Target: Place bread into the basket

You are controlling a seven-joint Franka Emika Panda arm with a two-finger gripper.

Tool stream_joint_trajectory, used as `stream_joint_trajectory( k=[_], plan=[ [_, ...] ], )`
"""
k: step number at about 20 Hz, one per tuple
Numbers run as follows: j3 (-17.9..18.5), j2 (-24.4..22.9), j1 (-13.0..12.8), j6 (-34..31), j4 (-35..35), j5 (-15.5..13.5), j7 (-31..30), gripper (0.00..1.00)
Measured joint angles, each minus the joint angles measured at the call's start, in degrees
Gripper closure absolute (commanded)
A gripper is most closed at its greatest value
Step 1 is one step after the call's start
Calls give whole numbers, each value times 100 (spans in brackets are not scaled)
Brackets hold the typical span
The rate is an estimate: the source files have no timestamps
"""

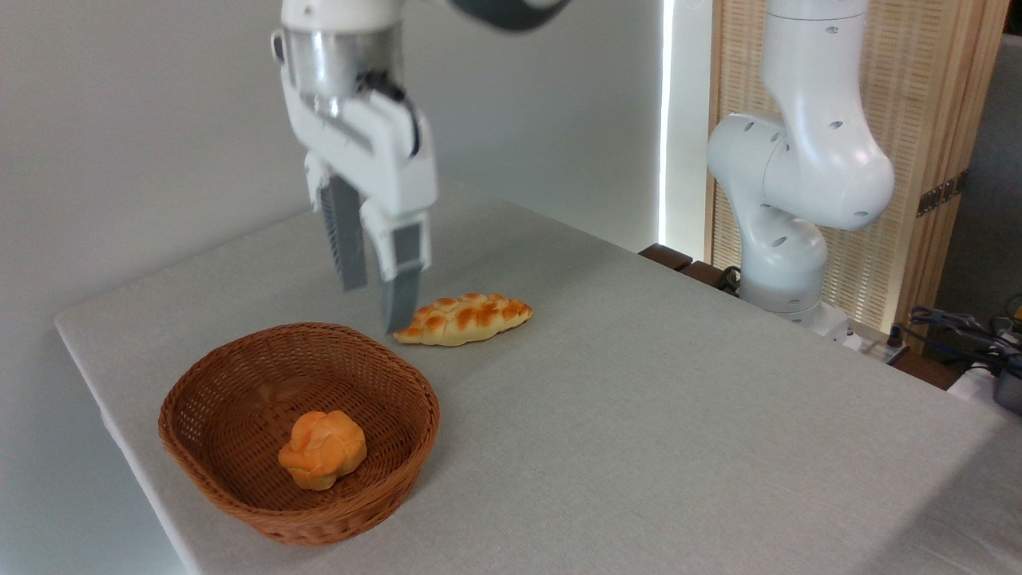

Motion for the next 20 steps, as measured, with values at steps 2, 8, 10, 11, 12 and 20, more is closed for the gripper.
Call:
stream_joint_trajectory(
  k=[2,8,10,11,12,20],
  plan=[
    [-5,-27,56,-492,205,-74,-209,0],
    [-212,-25,147,-618,297,-75,-409,0],
    [-214,-25,185,-619,299,-75,-409,0],
    [-216,-25,188,-620,299,-75,-409,0],
    [-220,-24,188,-620,299,-75,-409,0],
    [-231,55,191,-619,351,-75,-408,0]
  ],
)
